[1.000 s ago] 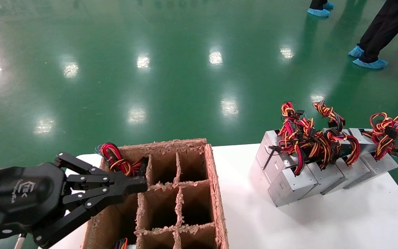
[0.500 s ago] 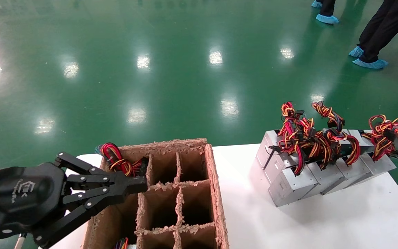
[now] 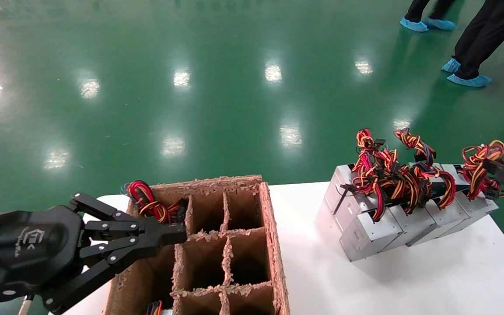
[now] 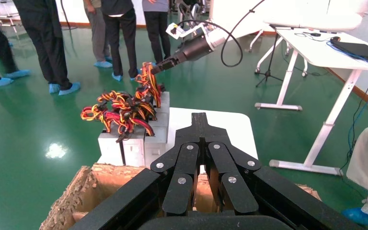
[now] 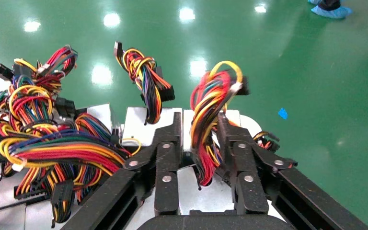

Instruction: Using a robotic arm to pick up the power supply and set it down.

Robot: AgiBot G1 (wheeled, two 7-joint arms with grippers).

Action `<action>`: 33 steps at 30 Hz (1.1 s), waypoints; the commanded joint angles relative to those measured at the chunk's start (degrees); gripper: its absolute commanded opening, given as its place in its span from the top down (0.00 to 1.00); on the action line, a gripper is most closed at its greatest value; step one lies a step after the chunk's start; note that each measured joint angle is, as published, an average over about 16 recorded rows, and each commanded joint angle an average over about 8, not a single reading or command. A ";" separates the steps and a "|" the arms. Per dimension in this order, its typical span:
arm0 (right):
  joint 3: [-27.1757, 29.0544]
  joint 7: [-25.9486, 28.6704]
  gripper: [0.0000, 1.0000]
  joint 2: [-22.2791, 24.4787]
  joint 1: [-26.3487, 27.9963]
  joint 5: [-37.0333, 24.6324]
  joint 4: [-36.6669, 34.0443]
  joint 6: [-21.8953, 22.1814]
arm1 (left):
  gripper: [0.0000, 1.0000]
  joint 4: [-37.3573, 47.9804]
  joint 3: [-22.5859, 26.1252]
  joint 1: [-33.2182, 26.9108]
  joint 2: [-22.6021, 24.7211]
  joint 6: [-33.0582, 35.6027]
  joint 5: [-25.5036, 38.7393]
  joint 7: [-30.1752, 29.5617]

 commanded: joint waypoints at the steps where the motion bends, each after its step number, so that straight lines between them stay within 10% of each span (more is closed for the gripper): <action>1: -0.03 -0.08 0.00 -0.04 0.34 -0.23 -0.04 -0.02 | 1.00 0.00 0.00 0.00 0.00 0.00 0.00 0.00; 15: 4.12 -6.20 0.00 0.77 -1.28 6.34 6.99 2.21 | 1.00 0.00 0.00 0.00 0.00 0.00 0.00 0.00; 33: 5.26 -18.06 0.00 -1.75 -0.17 18.04 9.09 -14.38 | 1.00 0.00 0.00 0.00 0.00 0.00 0.00 0.00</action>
